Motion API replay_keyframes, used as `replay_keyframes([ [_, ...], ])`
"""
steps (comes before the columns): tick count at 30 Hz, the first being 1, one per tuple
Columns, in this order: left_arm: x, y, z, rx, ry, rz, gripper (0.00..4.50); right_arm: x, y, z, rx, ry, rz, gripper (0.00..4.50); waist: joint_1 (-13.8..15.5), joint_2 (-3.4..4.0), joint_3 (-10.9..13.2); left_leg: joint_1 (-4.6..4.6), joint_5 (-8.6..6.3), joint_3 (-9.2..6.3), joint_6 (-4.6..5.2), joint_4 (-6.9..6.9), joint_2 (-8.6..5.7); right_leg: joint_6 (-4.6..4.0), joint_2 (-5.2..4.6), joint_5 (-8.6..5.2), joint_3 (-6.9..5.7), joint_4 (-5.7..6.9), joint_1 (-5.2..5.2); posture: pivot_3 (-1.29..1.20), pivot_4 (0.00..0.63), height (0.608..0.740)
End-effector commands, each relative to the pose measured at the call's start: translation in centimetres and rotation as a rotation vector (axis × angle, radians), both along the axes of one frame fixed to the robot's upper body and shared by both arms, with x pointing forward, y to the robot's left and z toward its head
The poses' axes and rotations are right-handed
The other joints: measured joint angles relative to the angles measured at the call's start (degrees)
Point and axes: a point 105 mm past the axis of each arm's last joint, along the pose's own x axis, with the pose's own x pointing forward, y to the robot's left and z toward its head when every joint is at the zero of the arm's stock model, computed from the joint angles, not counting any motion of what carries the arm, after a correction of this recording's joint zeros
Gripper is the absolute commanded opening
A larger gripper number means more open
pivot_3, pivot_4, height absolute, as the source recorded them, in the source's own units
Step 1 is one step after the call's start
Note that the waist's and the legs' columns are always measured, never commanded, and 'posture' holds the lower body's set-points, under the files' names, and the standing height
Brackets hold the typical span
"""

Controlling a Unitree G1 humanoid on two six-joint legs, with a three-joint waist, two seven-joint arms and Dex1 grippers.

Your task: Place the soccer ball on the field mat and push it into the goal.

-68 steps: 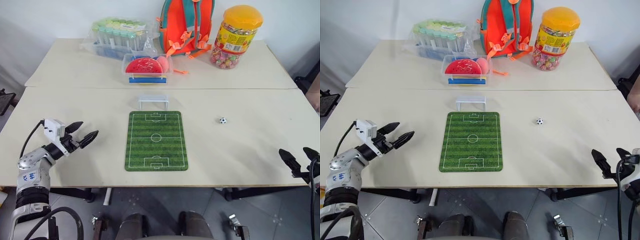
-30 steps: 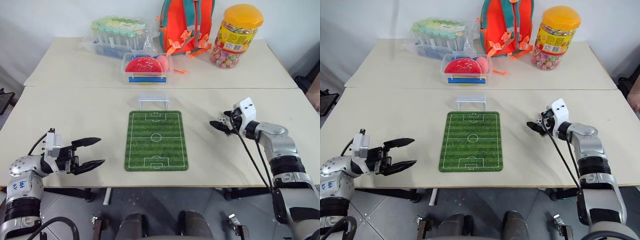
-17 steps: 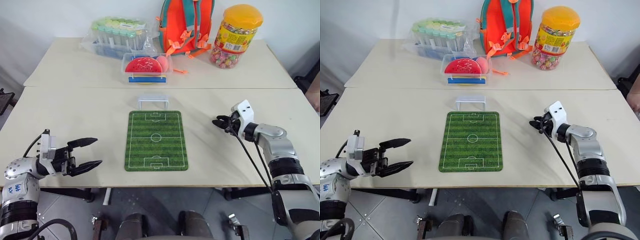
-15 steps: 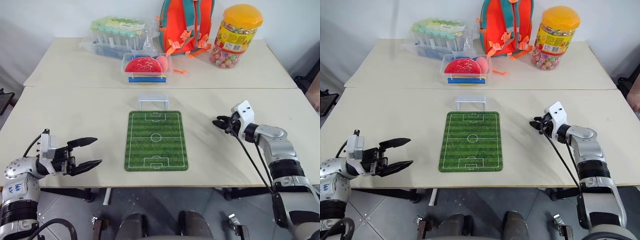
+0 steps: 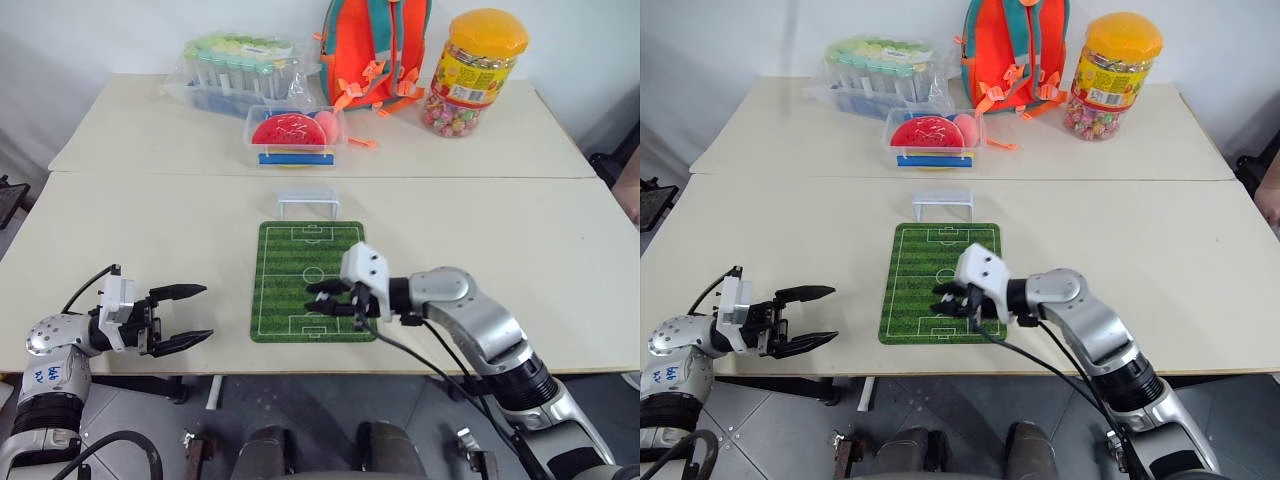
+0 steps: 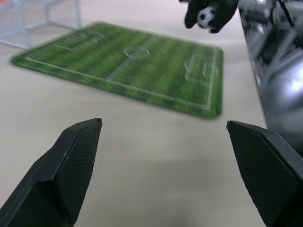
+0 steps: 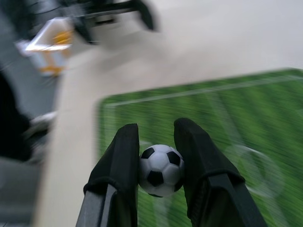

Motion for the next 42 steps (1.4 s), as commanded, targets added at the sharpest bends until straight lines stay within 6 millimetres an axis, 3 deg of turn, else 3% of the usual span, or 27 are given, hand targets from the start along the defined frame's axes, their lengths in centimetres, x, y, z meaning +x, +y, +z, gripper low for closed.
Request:
replay_keyframes([
  [1, -1.0, -0.6, 0.8, -0.018, -0.037, -0.127, 4.50, -0.4, 0.8, -0.7, -0.044, -0.032, 0.058, 0.86, -0.15, 0.00, 0.00, 0.00, 0.00, 0.01, 0.00, 0.00, 0.00, 0.00, 0.00, 0.00, 0.00, 0.00, 0.00, 0.00, 0.150, 0.740],
  [14, -1.8, -0.2, 1.3, -0.022, -0.056, -0.127, 4.50, 1.0, 1.7, -2.3, -0.091, -0.032, 0.095, 0.86, -0.51, -0.02, 0.01, 0.01, 0.01, 0.10, -0.04, -0.03, 0.03, 0.00, 0.10, 0.00, -0.04, -0.01, -0.04, 0.00, 0.150, 0.740],
  [31, -1.5, -0.7, 1.2, -0.035, -0.074, -0.117, 4.50, 0.8, 1.4, -3.7, -0.121, 0.006, 0.111, 0.86, -0.43, -0.02, 0.01, 0.02, 0.01, 0.10, -0.04, -0.03, 0.03, 0.00, 0.11, 0.00, -0.05, -0.01, -0.04, 0.00, 0.150, 0.740],
  [36, -1.3, -0.7, 1.3, -0.037, -0.079, -0.111, 4.50, 0.9, 1.4, -3.6, -0.104, -0.006, 0.099, 2.46, -0.43, -0.02, 0.01, 0.02, 0.01, 0.10, -0.04, -0.03, 0.03, 0.00, 0.11, 0.00, -0.04, -0.01, -0.03, 0.00, 0.150, 0.740],
  [42, -1.0, -0.8, 1.4, -0.040, -0.083, -0.107, 4.50, 0.6, 1.7, -3.1, -0.092, -0.018, 0.118, 2.46, -0.43, -0.02, 0.01, 0.03, 0.01, 0.11, -0.05, -0.03, 0.04, 0.00, 0.11, 0.00, -0.04, 0.00, -0.03, 0.00, 0.150, 0.740],
])
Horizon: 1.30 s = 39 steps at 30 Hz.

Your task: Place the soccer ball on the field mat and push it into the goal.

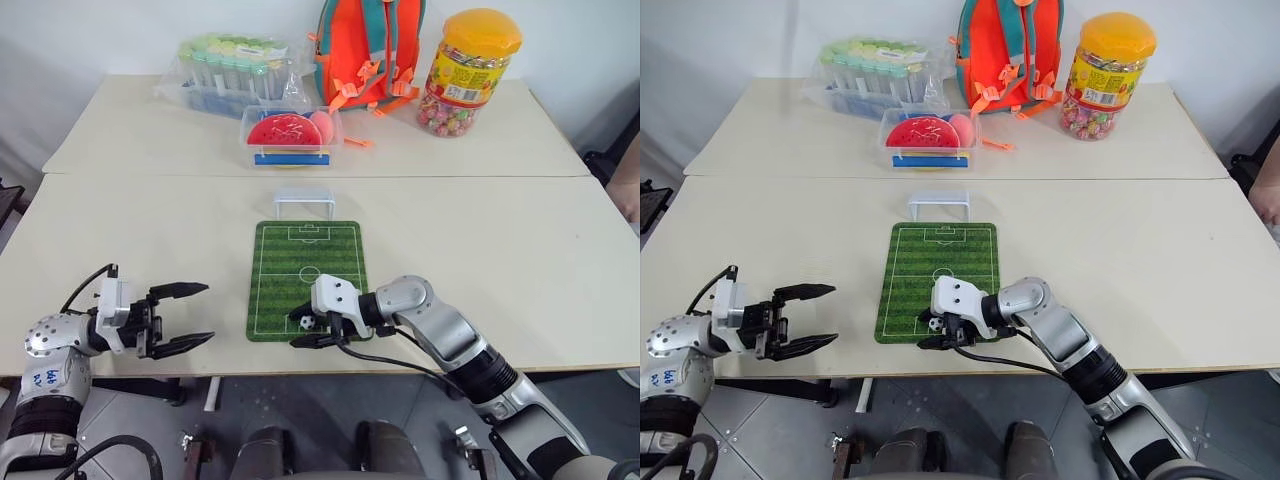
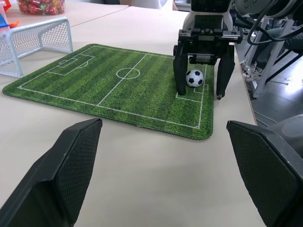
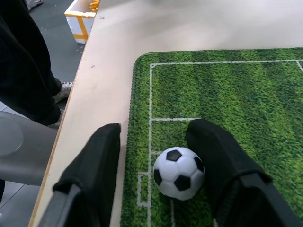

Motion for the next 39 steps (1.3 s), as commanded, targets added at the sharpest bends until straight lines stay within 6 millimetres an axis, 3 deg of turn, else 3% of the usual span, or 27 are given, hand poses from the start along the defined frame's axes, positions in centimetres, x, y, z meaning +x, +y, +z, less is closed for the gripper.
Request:
replay_keyframes([
  [1, -0.7, -0.3, 0.5, 0.020, -0.023, -0.090, 4.50, -0.4, 0.4, 0.6, 0.012, -0.030, 0.022, 2.46, 0.00, 0.00, 0.00, 0.00, 0.00, 0.00, 0.00, 0.00, 0.00, 0.00, 0.00, 0.00, 0.00, 0.00, 0.00, 0.00, 0.150, 0.740],
  [6, -0.6, -0.3, 0.5, 0.019, -0.026, -0.090, 4.50, -0.6, 0.7, 1.7, 0.025, -0.065, 0.048, 2.46, 0.01, 0.00, 0.00, 0.00, 0.00, 0.00, 0.00, 0.00, 0.00, 0.00, 0.00, 0.00, 0.00, 0.00, 0.00, 0.00, 0.150, 0.740],
  [10, -0.7, -0.3, 0.5, 0.012, -0.023, -0.095, 4.50, 1.1, 0.2, 5.6, 0.018, -0.209, -0.004, 2.46, -0.02, 0.01, 0.02, -0.01, 0.00, 0.01, 0.00, 0.00, 0.01, 0.00, -0.01, 0.00, 0.01, 0.00, -0.01, 0.00, 0.150, 0.740],
  [13, -0.9, -0.3, 0.7, -0.009, -0.026, -0.096, 4.50, 0.2, -0.1, 6.7, 0.031, -0.206, 0.009, 2.08, 0.04, 0.00, 0.01, -0.01, 0.00, -0.01, 0.00, 0.00, 0.05, 0.00, 0.00, 0.00, 0.01, 0.00, -0.04, 0.00, 0.150, 0.740],
  [20, -1.7, 0.7, 1.3, -0.074, -0.012, -0.049, 4.50, -3.0, -1.5, 4.5, -0.073, -0.177, 0.079, 0.03, 0.20, 0.00, 0.01, -0.06, -0.17, -0.15, 0.00, -0.11, -0.04, 0.00, 0.02, 0.00, -0.13, -0.04, -0.04, 0.00, 0.150, 0.740],
  [31, -3.4, 2.7, 1.3, -0.117, 0.019, 0.024, 4.50, -3.6, -1.1, 2.5, -0.067, -0.062, 0.070, 0.03, 0.09, -0.02, 0.01, -0.02, -0.15, 0.00, -0.02, -0.07, 0.02, 0.00, 0.02, 0.00, -0.12, -0.10, -0.02, 0.00, 0.150, 0.740],
  [35, -3.8, 2.3, 0.9, -0.107, 0.025, 0.021, 4.50, -3.3, -0.6, 1.6, -0.069, -0.040, 0.075, 0.03, 0.09, -0.02, 0.01, -0.01, -0.15, 0.00, -0.03, -0.07, 0.03, 0.00, 0.02, 0.00, -0.12, -0.09, -0.02, 0.00, 0.150, 0.740],
  [39, -3.2, 1.6, 1.1, -0.112, 0.008, 0.016, 4.50, -1.6, -0.5, 1.2, -0.070, -0.062, 0.036, 0.03, 0.22, -0.02, 0.01, -0.01, -0.15, -0.02, -0.02, -0.06, 0.04, 0.00, 0.00, 0.00, -0.11, -0.09, 0.00, 0.00, 0.150, 0.740],
])
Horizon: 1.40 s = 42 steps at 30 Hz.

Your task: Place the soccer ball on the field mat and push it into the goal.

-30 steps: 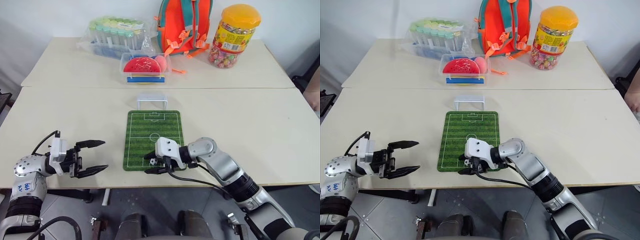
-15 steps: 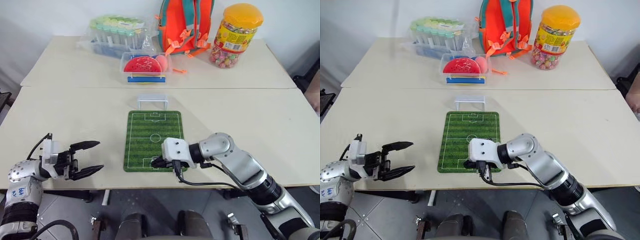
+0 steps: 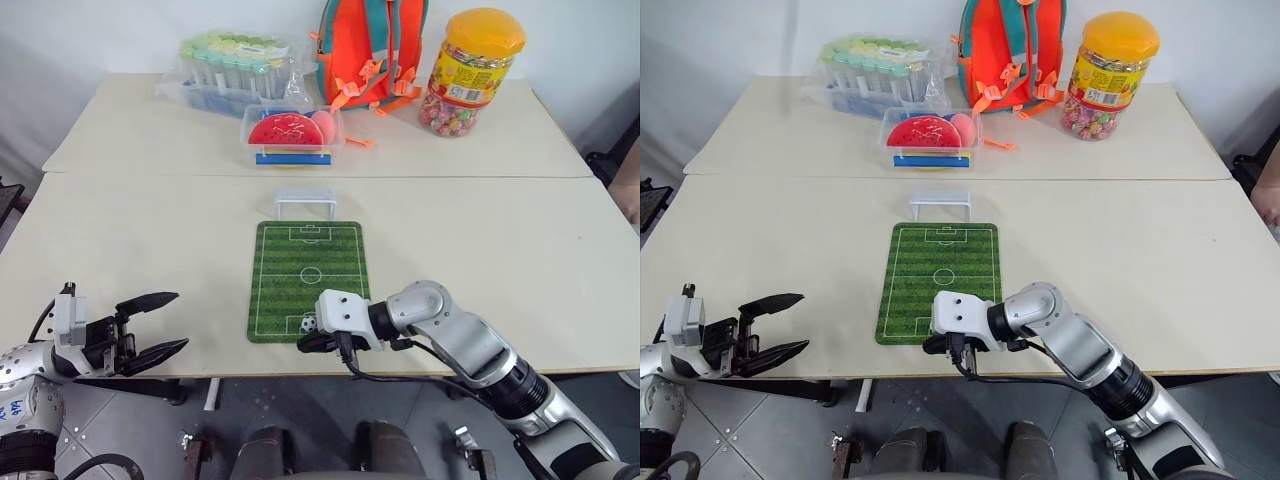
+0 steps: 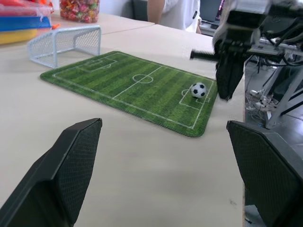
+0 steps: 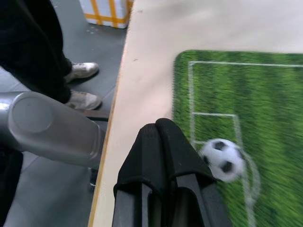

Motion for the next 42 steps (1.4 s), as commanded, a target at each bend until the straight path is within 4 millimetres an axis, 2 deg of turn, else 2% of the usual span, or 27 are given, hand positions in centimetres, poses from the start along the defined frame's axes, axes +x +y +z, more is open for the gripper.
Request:
replay_keyframes([
  [1, -0.3, -1.2, 0.6, 0.011, -0.047, -0.097, 4.50, 1.6, 0.2, 0.8, 0.020, -0.067, -0.026, 0.03, -0.03, 0.00, 0.00, 0.00, 0.00, 0.02, 0.00, 0.00, -0.01, 0.00, 0.00, 0.00, 0.01, 0.00, 0.00, 0.00, 0.150, 0.740],
  [3, 0.1, -1.6, 0.8, 0.005, -0.057, -0.104, 4.50, 4.2, -0.3, 2.4, 0.052, -0.133, -0.112, 0.03, -0.13, 0.00, 0.00, 0.00, 0.00, 0.02, 0.00, 0.01, -0.01, 0.00, -0.01, 0.00, 0.02, 0.00, 0.00, 0.00, 0.150, 0.740],
  [4, 0.4, -1.9, 0.9, 0.001, -0.064, -0.108, 4.50, 6.2, -0.8, 3.8, 0.073, -0.196, -0.181, 0.03, -0.16, 0.01, 0.01, 0.00, 0.00, 0.04, 0.00, 0.02, -0.04, 0.00, 0.01, 0.00, 0.01, 0.00, -0.01, 0.00, 0.150, 0.740],
  [5, 0.9, -2.3, 1.0, -0.004, -0.069, -0.112, 4.50, 8.8, -1.7, 6.2, 0.105, -0.279, -0.278, 0.03, -0.20, 0.02, 0.02, 0.00, 0.02, 0.06, -0.02, 0.02, -0.04, 0.00, 0.02, 0.00, 0.01, 0.00, -0.01, 0.00, 0.150, 0.740],
  [6, 1.2, -2.5, 1.1, -0.007, -0.072, -0.114, 4.50, 10.3, -2.3, 7.8, 0.129, -0.332, -0.339, 0.03, -0.22, 0.06, 0.06, 0.00, 0.03, 0.07, -0.04, 0.03, -0.06, 0.00, 0.03, 0.00, 0.01, 0.02, -0.02, 0.00, 0.150, 0.740],
  [8, 1.7, -2.8, 1.3, -0.017, -0.076, -0.112, 4.50, 12.1, -3.2, 10.4, 0.166, -0.413, -0.415, 0.03, -0.25, 0.05, 0.05, -0.03, 0.10, 0.10, -0.03, 0.05, -0.02, 0.00, 0.01, 0.00, 0.05, 0.01, -0.06, 0.00, 0.150, 0.740],
  [10, 2.8, -3.5, 1.8, -0.039, -0.079, -0.109, 4.50, 12.7, -5.0, 14.4, 0.245, -0.502, -0.491, 0.03, -0.06, 0.05, 0.05, -0.01, 0.08, 0.04, -0.06, -0.01, 0.00, 0.00, 0.05, 0.00, 0.02, 0.05, -0.07, 0.00, 0.150, 0.740],
  [12, 3.8, -3.6, 2.0, -0.052, -0.073, -0.073, 4.50, 12.4, -6.1, 15.8, 0.278, -0.513, -0.521, 0.03, 0.07, 0.04, 0.05, -0.04, 0.07, -0.12, -0.07, -0.06, -0.03, 0.00, 0.07, 0.00, -0.04, 0.11, -0.08, 0.00, 0.150, 0.740],
  [15, 4.6, -3.5, 2.3, -0.070, -0.063, -0.050, 4.50, 11.2, -7.0, 15.1, 0.269, -0.485, -0.508, 0.03, -0.10, 0.03, 0.04, -0.05, 0.01, -0.15, -0.05, -0.14, -0.12, 0.00, 0.08, 0.00, -0.09, 0.09, -0.07, 0.00, 0.150, 0.740],
  [20, 6.4, -3.2, 2.9, -0.077, -0.076, 0.036, 4.50, 9.2, -10.0, 13.0, 0.264, -0.430, -0.562, 0.03, -0.03, 0.02, 0.04, -0.06, -0.03, -0.14, -0.06, -0.24, -0.15, 0.00, 0.07, 0.00, -0.28, 0.03, -0.08, 0.00, 0.150, 0.740],
  [26, 8.0, -2.6, 4.0, -0.113, -0.076, 0.121, 4.50, 6.6, -12.2, 10.3, 0.250, -0.354, -0.562, 0.03, 0.07, -0.02, 0.06, -0.07, -0.03, -0.05, -0.06, -0.05, -0.13, 0.00, 0.05, 0.00, -0.27, -0.05, -0.01, 0.00, 0.150, 0.740],
  [29, 8.6, -2.3, 4.2, -0.107, -0.073, 0.177, 4.50, 4.2, -13.4, 8.6, 0.253, -0.256, -0.510, 0.03, 0.15, -0.03, 0.07, -0.06, -0.03, -0.05, -0.06, -0.03, -0.13, 0.00, 0.05, 0.00, -0.26, -0.09, 0.03, 0.00, 0.150, 0.740],
  [32, 8.3, -2.0, 4.4, -0.123, -0.057, 0.166, 4.50, 1.9, -15.0, 7.6, 0.285, -0.163, -0.450, 0.58, 0.25, -0.04, 0.08, -0.06, -0.03, -0.05, -0.05, -0.03, -0.14, 0.00, 0.05, 0.00, -0.26, -0.11, 0.04, 0.00, 0.150, 0.740],
  [34, 8.3, -1.7, 4.4, -0.129, -0.041, 0.175, 4.50, 1.2, -16.1, 7.1, 0.292, -0.122, -0.445, 1.25, 0.27, -0.05, 0.08, -0.05, -0.03, -0.05, -0.05, -0.02, -0.15, 0.01, 0.05, 0.00, -0.26, -0.13, 0.08, 0.00, 0.150, 0.740],
  [38, 8.0, -0.9, 4.0, -0.107, -0.012, 0.193, 4.50, 1.5, -19.0, 6.1, 0.299, -0.086, -0.493, 2.56, 0.15, -0.06, 0.09, 0.00, -0.02, 0.01, -0.04, 0.02, -0.13, 0.01, 0.05, 0.00, -0.24, -0.20, 0.15, 0.00, 0.150, 0.740],
  [42, 7.7, -0.1, 3.6, -0.080, 0.011, 0.211, 4.50, 1.8, -20.7, 5.2, 0.273, -0.082, -0.512, 3.96, 0.09, -0.07, 0.09, 0.06, 0.00, 0.09, -0.06, 0.02, -0.07, 0.01, 0.07, 0.00, -0.19, -0.19, 0.15, 0.00, 0.150, 0.740],
])
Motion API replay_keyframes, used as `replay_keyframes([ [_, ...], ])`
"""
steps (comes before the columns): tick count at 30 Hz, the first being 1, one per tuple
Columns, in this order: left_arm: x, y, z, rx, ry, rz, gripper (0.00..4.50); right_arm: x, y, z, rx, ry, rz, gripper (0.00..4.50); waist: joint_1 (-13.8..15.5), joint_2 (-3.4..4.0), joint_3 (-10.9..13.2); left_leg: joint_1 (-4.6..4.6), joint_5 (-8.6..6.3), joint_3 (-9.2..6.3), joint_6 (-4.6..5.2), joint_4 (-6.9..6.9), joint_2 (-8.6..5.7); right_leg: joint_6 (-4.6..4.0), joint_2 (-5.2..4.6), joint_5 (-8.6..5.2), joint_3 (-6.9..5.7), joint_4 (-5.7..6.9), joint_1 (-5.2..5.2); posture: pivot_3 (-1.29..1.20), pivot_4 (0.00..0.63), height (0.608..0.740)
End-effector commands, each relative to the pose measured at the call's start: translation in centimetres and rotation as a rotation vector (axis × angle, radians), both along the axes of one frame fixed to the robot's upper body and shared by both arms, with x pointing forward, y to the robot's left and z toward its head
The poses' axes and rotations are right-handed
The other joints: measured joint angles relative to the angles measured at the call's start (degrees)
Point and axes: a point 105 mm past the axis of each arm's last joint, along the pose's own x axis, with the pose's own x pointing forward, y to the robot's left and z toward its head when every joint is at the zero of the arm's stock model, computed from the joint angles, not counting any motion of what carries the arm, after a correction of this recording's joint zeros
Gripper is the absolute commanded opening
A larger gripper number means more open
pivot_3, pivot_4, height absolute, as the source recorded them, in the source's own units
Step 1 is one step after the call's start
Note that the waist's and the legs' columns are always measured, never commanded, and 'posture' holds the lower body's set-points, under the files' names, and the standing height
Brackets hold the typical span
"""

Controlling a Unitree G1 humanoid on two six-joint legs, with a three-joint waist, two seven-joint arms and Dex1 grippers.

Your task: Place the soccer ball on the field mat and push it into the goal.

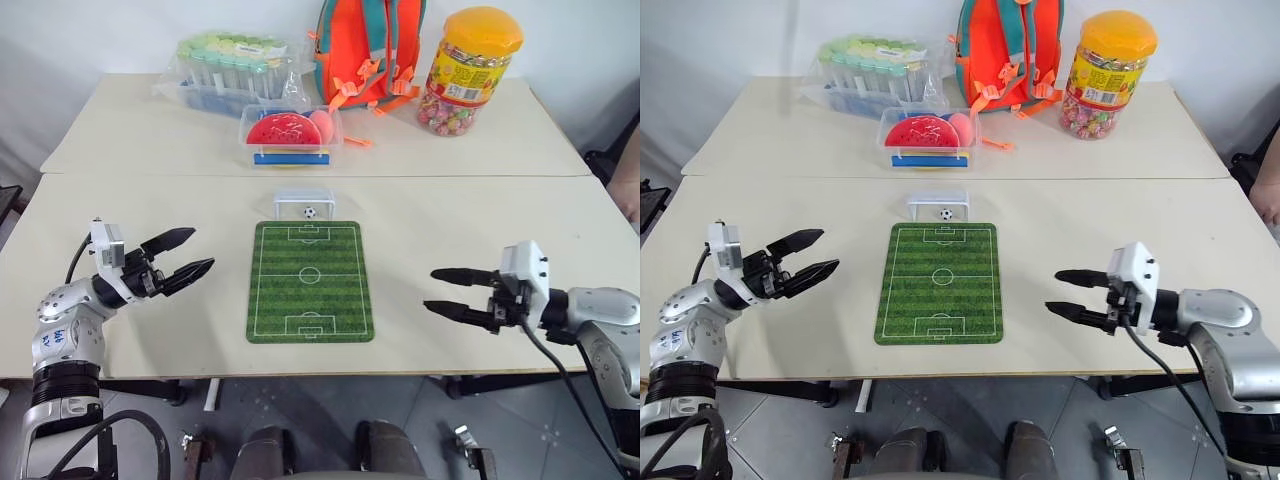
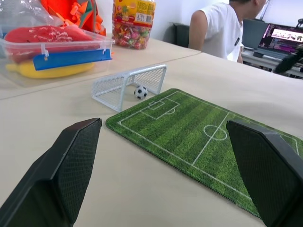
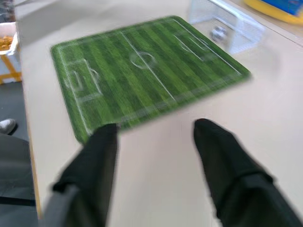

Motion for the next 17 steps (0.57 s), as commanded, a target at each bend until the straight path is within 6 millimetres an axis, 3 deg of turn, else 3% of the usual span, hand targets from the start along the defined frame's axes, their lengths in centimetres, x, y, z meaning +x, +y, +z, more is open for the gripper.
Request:
replay_keyframes([
  [1, -0.7, 1.7, 0.0, 0.035, 0.015, 0.038, 4.50, 0.1, -1.8, 0.2, -0.034, -0.032, -0.007, 4.23, -0.02, 0.00, 0.00, 0.00, 0.00, 0.00, -0.01, 0.00, 0.00, 0.00, 0.01, 0.00, 0.00, 0.00, -0.01, 0.00, 0.150, 0.740],
  [2, -0.8, 1.9, 0.0, 0.037, 0.021, 0.040, 4.50, 0.2, -2.1, 0.0, -0.040, -0.026, -0.015, 4.48, -0.02, 0.00, 0.00, 0.00, 0.00, 0.01, -0.01, 0.00, 0.01, 0.00, 0.01, 0.00, 0.01, 0.00, -0.01, 0.00, 0.150, 0.740],
  [8, -1.7, 3.4, -0.2, 0.075, 0.022, 0.071, 4.50, 0.4, -4.4, -0.8, -0.047, -0.001, -0.085, 4.48, 0.19, 0.00, 0.00, 0.00, 0.01, -0.01, 0.00, 0.02, 0.04, 0.00, -0.02, 0.00, 0.02, 0.01, -0.01, 0.00, 0.150, 0.740],
  [10, -2.3, 3.9, -0.6, 0.101, 0.038, 0.066, 4.50, 0.7, -5.2, -0.3, -0.007, -0.023, -0.127, 4.48, 0.15, 0.00, 0.00, 0.00, 0.00, -0.01, 0.00, 0.01, 0.05, 0.00, -0.05, 0.00, 0.02, 0.03, -0.01, 0.00, 0.150, 0.740],
  [17, -2.8, 3.3, -1.1, 0.140, 0.022, 0.008, 4.50, 1.2, -6.9, 0.3, 0.020, -0.053, -0.234, 4.48, 0.12, 0.00, 0.00, 0.01, 0.01, 0.01, 0.00, 0.02, 0.06, 0.00, -0.04, 0.00, 0.04, 0.05, 0.00, 0.00, 0.150, 0.740],
])
